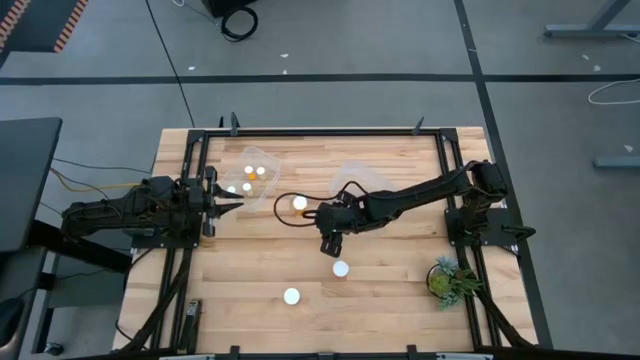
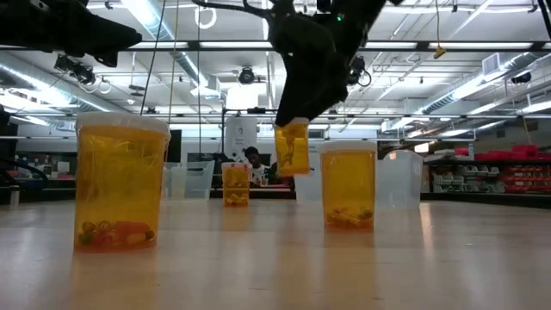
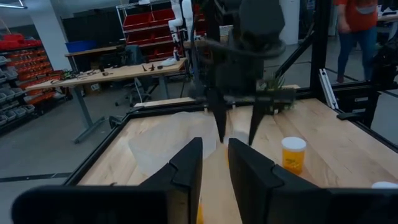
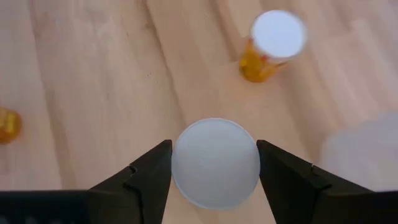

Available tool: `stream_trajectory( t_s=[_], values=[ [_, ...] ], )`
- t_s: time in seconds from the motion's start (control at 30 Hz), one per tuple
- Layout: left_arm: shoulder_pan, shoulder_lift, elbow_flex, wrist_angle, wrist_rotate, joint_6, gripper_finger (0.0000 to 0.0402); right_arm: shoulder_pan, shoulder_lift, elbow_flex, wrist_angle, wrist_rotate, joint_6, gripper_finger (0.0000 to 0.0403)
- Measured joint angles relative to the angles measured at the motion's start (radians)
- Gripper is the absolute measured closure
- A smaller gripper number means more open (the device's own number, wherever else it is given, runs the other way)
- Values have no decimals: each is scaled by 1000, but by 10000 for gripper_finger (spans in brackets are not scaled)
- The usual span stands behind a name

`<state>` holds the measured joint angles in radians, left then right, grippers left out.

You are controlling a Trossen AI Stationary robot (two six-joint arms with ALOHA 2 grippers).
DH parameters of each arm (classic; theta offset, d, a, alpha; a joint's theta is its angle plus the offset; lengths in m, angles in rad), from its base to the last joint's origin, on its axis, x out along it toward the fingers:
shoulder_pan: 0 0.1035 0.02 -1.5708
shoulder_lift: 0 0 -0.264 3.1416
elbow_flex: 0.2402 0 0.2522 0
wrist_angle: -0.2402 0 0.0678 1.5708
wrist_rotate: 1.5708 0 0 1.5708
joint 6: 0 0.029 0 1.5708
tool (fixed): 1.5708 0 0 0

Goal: Pick and place medicine bottles into bin by pill shape (circle, oval)
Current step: Put the big orange pill bottle into the right transparent bin

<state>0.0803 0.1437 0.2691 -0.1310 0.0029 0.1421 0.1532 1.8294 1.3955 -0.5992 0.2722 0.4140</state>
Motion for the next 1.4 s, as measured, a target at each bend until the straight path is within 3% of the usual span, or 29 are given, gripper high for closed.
stream_trajectory(
  t_s=[0.83,1.4],
  values=[
    [0,0,0,0,0,0,318,-121,0,544,-613,31,-62,177],
    [0,0,0,0,0,0,311,-136,2,738,-757,42,-59,177]
  ],
)
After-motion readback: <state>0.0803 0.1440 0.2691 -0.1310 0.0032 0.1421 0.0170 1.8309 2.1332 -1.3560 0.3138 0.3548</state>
